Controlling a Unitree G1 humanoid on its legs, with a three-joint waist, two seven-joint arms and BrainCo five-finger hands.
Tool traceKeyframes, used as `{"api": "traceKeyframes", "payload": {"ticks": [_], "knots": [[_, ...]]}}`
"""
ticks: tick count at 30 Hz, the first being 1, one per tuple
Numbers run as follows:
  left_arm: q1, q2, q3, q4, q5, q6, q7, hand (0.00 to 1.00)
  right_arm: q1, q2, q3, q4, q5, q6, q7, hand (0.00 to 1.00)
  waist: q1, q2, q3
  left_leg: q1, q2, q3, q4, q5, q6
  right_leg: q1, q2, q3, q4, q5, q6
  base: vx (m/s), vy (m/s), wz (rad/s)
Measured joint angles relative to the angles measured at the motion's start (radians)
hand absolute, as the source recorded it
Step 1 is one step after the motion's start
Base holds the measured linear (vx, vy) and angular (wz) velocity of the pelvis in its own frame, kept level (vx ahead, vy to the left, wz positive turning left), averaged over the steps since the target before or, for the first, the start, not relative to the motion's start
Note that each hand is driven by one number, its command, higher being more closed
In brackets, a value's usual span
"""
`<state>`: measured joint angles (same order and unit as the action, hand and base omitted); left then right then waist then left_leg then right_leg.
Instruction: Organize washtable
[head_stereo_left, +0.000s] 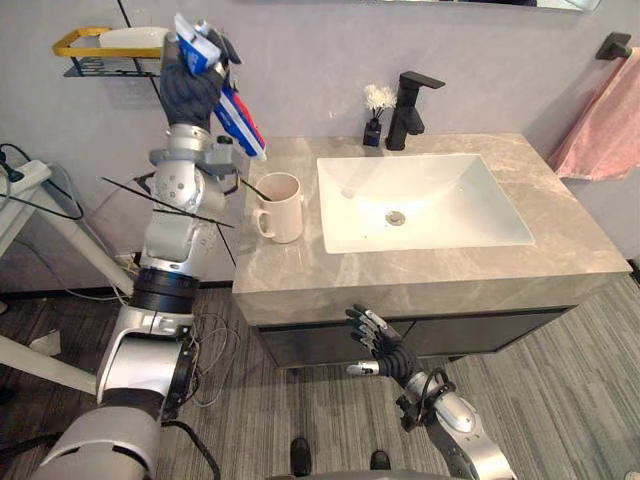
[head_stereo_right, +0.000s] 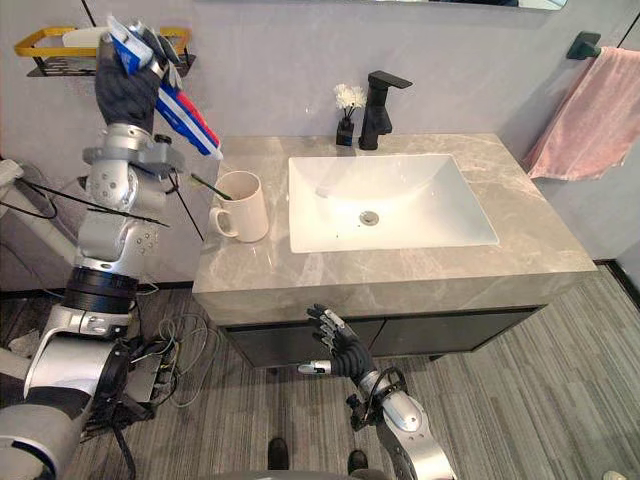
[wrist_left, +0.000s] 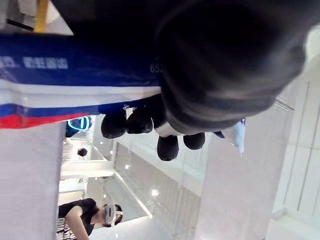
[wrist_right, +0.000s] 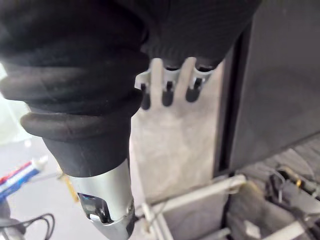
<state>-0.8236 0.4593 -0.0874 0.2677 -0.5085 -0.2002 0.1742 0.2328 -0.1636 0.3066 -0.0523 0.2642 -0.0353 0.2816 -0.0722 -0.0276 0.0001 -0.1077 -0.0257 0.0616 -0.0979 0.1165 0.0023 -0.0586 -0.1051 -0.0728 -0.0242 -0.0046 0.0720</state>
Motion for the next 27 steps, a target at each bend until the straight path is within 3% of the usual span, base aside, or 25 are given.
{"api": "traceKeyframes", "payload": {"ticks": [27], "knots": [[0.065,-0.053,-0.028,0.052,0.001,0.038,-0.001,1.00,0.012,0.000,-0.024,0.000,-0.002,0.000,-0.021,0.00,-0.004,0.000,0.027,-0.003,0.003,0.017,0.000,0.000,-0.001,-0.011,0.002,0.017,0.002,0.001,0.000,0.00,0.000,-0.01]]}}
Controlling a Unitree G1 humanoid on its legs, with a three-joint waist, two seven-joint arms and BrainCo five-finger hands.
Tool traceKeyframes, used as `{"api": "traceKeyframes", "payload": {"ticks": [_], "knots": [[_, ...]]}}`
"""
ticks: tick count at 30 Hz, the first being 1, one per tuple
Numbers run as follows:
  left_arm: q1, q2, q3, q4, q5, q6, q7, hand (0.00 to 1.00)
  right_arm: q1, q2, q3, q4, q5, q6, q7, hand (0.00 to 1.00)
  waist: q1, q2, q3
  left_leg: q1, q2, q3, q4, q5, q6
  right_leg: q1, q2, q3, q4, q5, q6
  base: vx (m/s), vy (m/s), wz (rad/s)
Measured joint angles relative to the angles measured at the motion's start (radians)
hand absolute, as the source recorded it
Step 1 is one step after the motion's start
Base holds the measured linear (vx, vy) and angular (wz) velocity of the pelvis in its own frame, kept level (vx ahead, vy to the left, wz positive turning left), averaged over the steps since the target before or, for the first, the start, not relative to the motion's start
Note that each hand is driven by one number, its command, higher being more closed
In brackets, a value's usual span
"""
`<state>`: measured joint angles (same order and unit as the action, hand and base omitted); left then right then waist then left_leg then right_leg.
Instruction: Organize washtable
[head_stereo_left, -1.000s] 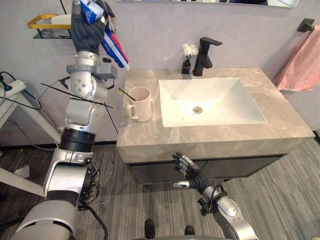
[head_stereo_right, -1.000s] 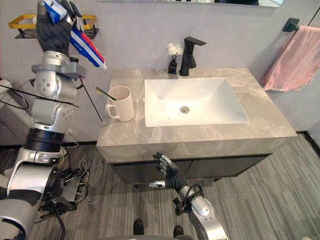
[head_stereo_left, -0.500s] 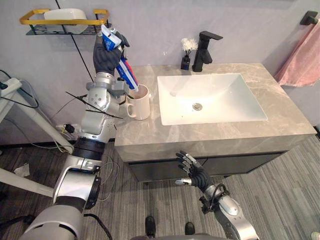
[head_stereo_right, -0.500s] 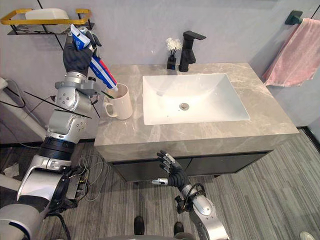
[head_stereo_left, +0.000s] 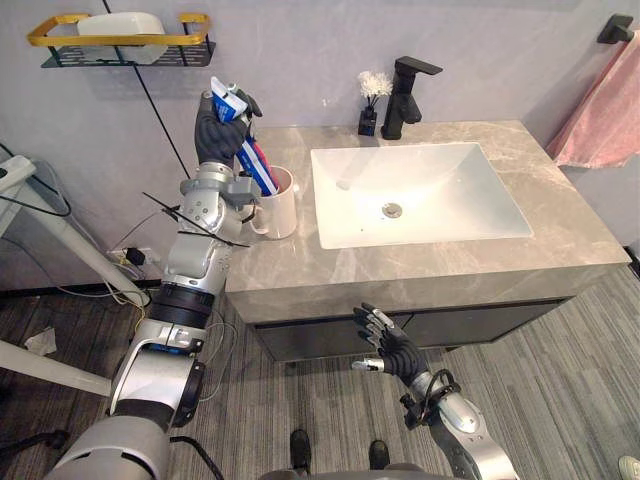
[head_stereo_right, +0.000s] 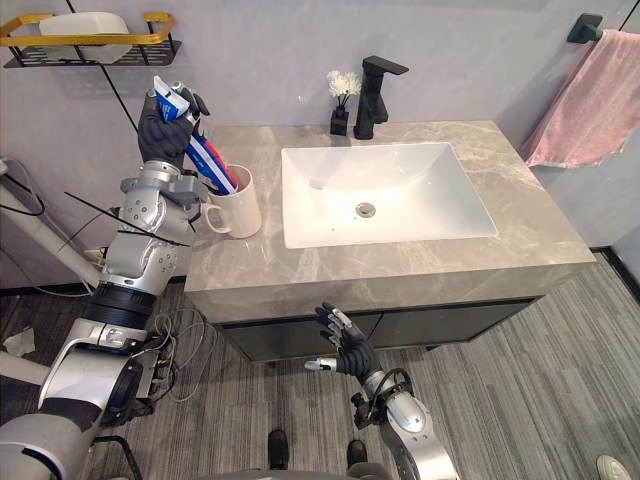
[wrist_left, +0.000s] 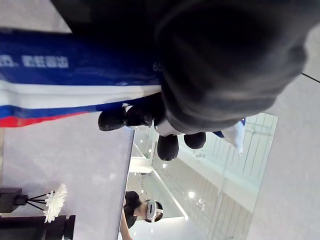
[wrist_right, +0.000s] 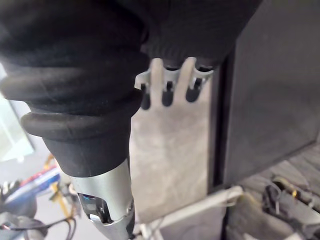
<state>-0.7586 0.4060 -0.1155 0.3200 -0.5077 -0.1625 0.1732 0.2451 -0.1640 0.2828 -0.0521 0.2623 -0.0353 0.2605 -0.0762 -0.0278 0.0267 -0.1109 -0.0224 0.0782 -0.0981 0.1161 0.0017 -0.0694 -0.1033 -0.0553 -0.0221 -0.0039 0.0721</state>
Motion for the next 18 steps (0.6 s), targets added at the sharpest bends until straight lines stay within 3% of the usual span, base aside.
{"api": "traceKeyframes", "payload": {"ticks": [2,3,18], "knots": [[0.000,0.000,0.000,0.000,0.001,0.000,0.000,1.00,0.000,0.000,0.000,0.000,-0.001,0.000,0.000,0.00,-0.001,0.000,0.002,-0.001,0.000,0.001,0.000,0.000,0.000,-0.002,0.000,0.001,0.000,0.000,0.000,0.00,0.000,0.00],[0.000,0.000,0.000,0.000,0.002,0.000,0.000,0.00,0.000,0.000,0.000,0.000,-0.002,0.000,0.000,0.00,-0.001,0.000,0.003,-0.001,0.000,0.001,0.000,0.000,0.000,-0.002,0.000,0.001,0.000,0.000,0.000,0.00,0.000,0.00],[0.000,0.003,0.000,0.005,0.048,0.002,0.002,0.00,0.019,0.001,0.000,0.000,-0.011,-0.010,0.000,0.00,0.000,-0.001,0.024,-0.004,0.001,0.001,0.001,0.003,0.004,-0.004,0.002,0.001,0.000,0.001,0.000,0.00,0.000,0.00]]}}
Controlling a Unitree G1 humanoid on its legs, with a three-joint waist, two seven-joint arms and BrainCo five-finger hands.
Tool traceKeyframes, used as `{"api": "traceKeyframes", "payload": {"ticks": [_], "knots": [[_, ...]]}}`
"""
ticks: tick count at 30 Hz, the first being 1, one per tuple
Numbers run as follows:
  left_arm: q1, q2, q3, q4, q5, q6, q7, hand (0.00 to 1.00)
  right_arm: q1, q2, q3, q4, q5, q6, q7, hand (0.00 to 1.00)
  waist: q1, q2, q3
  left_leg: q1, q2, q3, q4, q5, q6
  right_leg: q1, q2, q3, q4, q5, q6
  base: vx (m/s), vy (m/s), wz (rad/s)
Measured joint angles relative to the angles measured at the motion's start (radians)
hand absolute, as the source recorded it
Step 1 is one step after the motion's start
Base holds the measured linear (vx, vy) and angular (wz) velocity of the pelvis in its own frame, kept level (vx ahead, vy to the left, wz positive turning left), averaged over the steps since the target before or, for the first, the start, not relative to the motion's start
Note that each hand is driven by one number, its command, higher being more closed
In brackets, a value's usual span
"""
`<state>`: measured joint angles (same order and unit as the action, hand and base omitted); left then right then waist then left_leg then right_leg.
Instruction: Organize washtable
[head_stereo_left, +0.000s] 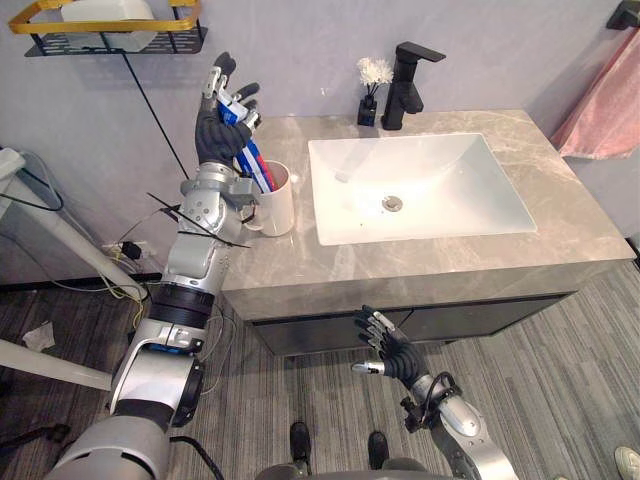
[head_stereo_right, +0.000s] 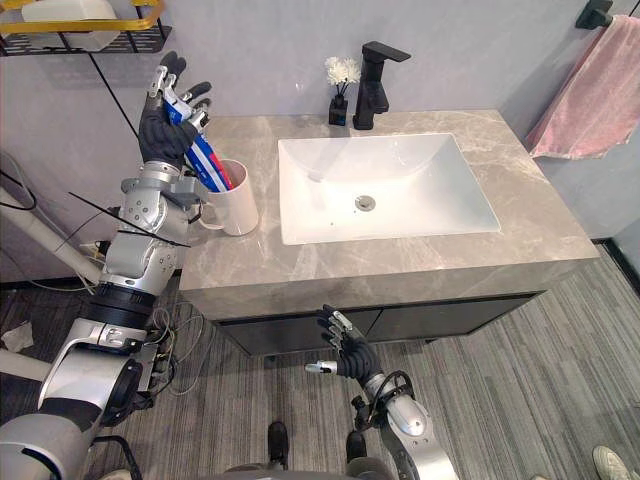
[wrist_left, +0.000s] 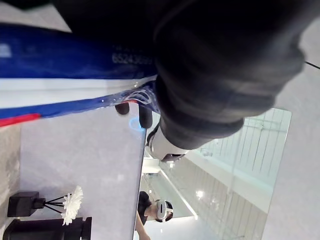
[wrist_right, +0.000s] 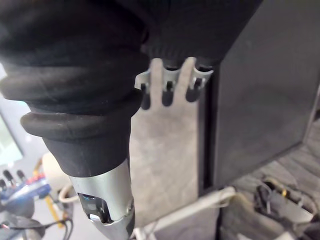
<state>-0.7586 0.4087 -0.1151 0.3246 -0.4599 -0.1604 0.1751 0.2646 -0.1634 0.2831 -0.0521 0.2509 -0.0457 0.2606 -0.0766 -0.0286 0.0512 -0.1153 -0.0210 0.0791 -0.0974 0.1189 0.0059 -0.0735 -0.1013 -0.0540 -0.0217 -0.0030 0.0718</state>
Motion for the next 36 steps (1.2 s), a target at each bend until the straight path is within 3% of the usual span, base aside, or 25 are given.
{"api": "traceKeyframes", "payload": {"ticks": [14,26,27,32,36], "knots": [[-0.007,0.007,0.000,-0.059,0.000,-0.004,-0.003,0.00,0.003,0.000,0.001,0.002,-0.010,-0.012,0.004,0.00,0.003,0.000,0.000,0.012,-0.002,-0.020,0.000,0.001,0.000,0.019,-0.001,-0.019,0.000,0.000,0.000,0.00,0.000,0.03],[-0.047,0.090,-0.001,-0.082,-0.014,-0.023,-0.023,0.00,-0.001,-0.001,0.010,0.029,-0.010,-0.013,0.008,0.00,0.004,0.001,-0.001,0.026,-0.004,-0.026,0.000,-0.003,-0.005,0.036,-0.003,-0.026,0.000,0.000,0.000,0.00,0.003,0.01],[-0.067,0.105,-0.001,-0.082,-0.020,-0.026,-0.023,1.00,-0.001,-0.001,0.011,0.029,-0.010,-0.013,0.009,0.00,0.005,0.001,-0.001,0.026,-0.004,-0.028,0.000,-0.003,-0.005,0.036,-0.003,-0.027,0.000,0.000,0.000,0.00,0.000,0.00],[-0.095,0.159,0.001,-0.155,-0.040,-0.050,-0.023,1.00,-0.002,-0.003,0.011,0.032,-0.010,-0.014,0.025,0.00,0.008,0.004,-0.003,0.025,-0.009,-0.037,0.000,0.001,0.000,0.041,-0.005,-0.034,0.000,0.000,0.000,0.01,0.008,0.05],[0.062,0.162,0.062,-0.421,-0.048,-0.079,-0.061,1.00,-0.002,0.000,0.005,0.039,-0.018,-0.015,0.028,0.00,0.010,0.015,-0.012,0.031,-0.016,-0.050,0.001,0.005,0.006,0.053,-0.005,-0.052,0.000,-0.002,0.001,0.03,0.005,0.11]]}}
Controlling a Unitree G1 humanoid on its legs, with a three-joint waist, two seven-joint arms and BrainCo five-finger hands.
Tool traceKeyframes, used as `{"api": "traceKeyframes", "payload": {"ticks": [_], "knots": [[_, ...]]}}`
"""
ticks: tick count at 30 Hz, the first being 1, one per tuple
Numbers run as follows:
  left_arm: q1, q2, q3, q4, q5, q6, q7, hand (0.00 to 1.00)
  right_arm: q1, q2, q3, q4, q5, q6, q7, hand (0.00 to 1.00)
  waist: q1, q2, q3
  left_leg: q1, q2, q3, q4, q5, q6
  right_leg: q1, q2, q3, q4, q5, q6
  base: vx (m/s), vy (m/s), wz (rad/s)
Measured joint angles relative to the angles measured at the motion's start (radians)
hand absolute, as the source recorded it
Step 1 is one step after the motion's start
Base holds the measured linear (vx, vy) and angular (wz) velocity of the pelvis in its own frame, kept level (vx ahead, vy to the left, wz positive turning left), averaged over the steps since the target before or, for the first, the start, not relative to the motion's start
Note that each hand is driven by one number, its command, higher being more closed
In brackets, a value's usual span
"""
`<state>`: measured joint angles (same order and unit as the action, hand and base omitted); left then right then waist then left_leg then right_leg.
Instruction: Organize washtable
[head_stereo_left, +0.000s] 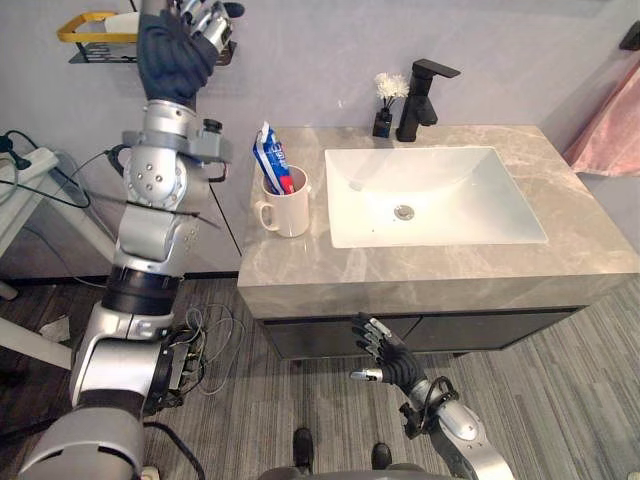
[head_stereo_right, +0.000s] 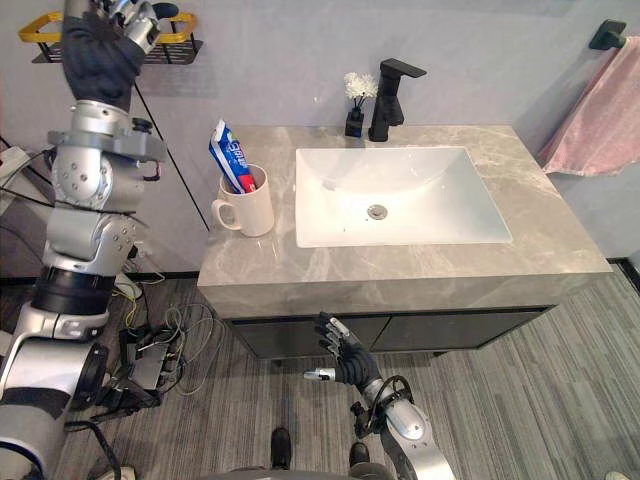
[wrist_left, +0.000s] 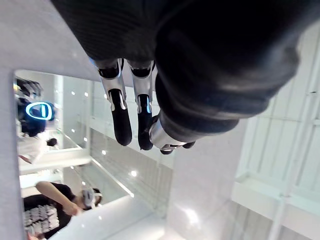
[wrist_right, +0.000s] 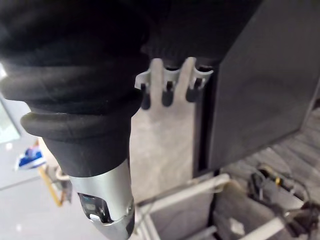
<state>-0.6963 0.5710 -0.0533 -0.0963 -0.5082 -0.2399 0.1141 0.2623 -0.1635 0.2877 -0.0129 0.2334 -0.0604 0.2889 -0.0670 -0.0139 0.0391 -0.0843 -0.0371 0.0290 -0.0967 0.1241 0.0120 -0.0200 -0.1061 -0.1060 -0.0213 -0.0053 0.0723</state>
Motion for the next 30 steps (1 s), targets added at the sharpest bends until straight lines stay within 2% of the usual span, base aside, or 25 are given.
{"api": "traceKeyframes", "payload": {"ticks": [2,4,9,12,17,21,26,30], "knots": [[0.134,-0.004,0.052,-0.111,0.001,-0.012,-0.026,1.00,0.001,0.005,-0.008,0.000,-0.007,0.000,0.001,0.00,0.003,0.009,-0.006,0.000,-0.001,-0.001,0.000,0.000,0.000,0.000,-0.001,-0.002,0.002,-0.002,0.000,0.00,0.004,0.02],[0.260,-0.028,0.078,-0.171,0.001,-0.010,-0.049,1.00,0.007,0.009,-0.023,0.000,-0.010,0.000,0.003,0.00,0.020,0.016,-0.010,0.005,0.000,-0.002,-0.001,0.000,0.000,0.001,-0.001,-0.003,0.011,-0.008,-0.001,0.00,0.000,0.00],[0.638,-0.182,0.111,-0.306,0.003,0.005,-0.118,1.00,0.015,0.032,-0.066,0.000,-0.017,0.000,0.018,0.00,0.034,0.021,-0.015,0.013,-0.001,-0.017,-0.007,-0.004,-0.006,0.001,-0.003,-0.021,0.045,-0.036,-0.007,-0.04,0.001,0.11],[0.771,-0.236,0.084,-0.338,0.010,0.029,-0.147,1.00,0.024,0.041,-0.078,0.000,-0.031,0.001,0.019,0.00,0.045,0.020,-0.016,0.013,-0.001,-0.021,-0.007,-0.004,-0.006,0.001,-0.004,-0.025,0.049,-0.036,-0.007,-0.02,0.003,0.04],[0.861,-0.246,0.041,-0.338,0.049,0.064,-0.224,1.00,0.046,0.049,-0.084,0.000,-0.059,0.002,0.019,0.00,0.049,0.022,-0.035,0.013,-0.002,-0.021,-0.007,-0.004,-0.007,-0.001,-0.005,-0.025,0.050,-0.036,-0.007,0.00,0.000,0.00],[0.889,-0.249,0.007,-0.338,0.092,0.082,-0.258,1.00,0.052,0.049,-0.101,0.000,-0.089,0.005,0.019,0.00,0.047,0.022,-0.036,0.012,0.000,-0.020,-0.007,-0.004,-0.007,-0.001,-0.003,-0.025,0.046,-0.036,-0.008,0.00,0.000,0.00],[0.896,-0.255,-0.035,-0.313,0.155,0.092,-0.268,1.00,0.052,0.057,-0.135,0.000,-0.114,0.009,0.019,0.00,0.043,0.021,-0.036,0.010,0.001,-0.016,-0.007,-0.004,-0.007,-0.001,-0.002,-0.021,0.037,-0.035,-0.007,0.03,-0.016,-0.03],[0.875,-0.265,-0.067,-0.196,0.203,0.113,-0.266,1.00,0.052,0.059,-0.157,0.000,-0.129,0.023,0.016,0.00,0.038,0.019,-0.035,0.011,0.004,-0.004,-0.007,-0.004,-0.007,-0.004,-0.001,-0.008,0.032,-0.033,-0.006,0.03,-0.013,-0.08]]}}
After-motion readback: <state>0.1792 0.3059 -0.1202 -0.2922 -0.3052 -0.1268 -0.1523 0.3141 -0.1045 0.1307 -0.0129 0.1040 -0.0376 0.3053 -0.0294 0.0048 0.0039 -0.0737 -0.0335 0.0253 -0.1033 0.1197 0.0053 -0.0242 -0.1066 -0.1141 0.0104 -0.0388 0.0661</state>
